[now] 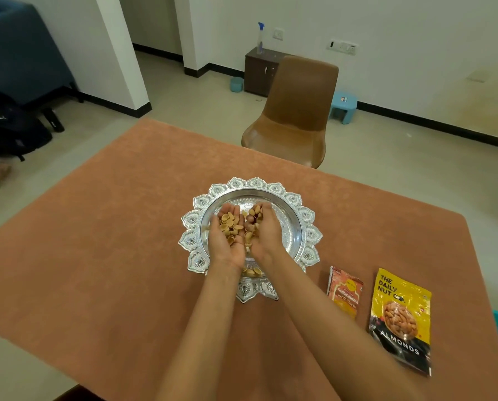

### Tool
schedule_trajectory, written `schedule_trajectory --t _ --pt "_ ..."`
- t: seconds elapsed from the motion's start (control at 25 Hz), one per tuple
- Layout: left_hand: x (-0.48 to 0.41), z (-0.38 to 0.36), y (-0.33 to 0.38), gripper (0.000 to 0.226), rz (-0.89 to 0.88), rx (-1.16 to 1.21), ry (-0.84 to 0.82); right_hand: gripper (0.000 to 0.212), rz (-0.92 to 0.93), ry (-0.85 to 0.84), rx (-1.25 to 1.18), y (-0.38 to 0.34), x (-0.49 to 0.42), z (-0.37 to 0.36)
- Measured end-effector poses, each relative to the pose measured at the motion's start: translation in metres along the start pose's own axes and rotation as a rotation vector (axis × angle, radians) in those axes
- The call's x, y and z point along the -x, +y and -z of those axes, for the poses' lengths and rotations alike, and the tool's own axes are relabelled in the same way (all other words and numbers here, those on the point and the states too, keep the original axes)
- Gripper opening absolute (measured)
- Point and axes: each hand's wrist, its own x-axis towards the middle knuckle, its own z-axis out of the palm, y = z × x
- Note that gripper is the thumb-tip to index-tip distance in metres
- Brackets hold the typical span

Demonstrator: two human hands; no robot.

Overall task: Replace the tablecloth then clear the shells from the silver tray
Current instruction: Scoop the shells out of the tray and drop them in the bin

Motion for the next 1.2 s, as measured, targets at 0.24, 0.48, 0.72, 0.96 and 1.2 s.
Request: schedule_trajectory --t 0.24,0.48,0.72,0.96,1.2 --pt "0.01 0.005 -0.03 0.04 0.042 0.008 -0.068 0.02 0.055 -0.094 -0.092 -0.001 0.021 0.022" --pt "0.021 0.009 -0.048 0.039 0.018 -0.021 -0.078 0.028 0.134 -0.117 0.006 0.003 0.035 0.04" --pt "0.053 0.0 -0.078 0.037 0.022 -0.101 -0.142 0.032 0.258 -0.094 -0.043 -0.026 0.069 0.069" --pt "0.088 -0.003 -0.174 0.043 0.136 -0.258 -0.248 0.032 0.464 0.067 -0.146 -0.065 0.112 0.154" --pt "0.232 0.013 -0.264 0.037 0.497 -0.385 -0.39 0.035 0.612 0.317 -0.336 -0.084 0.211 0.287"
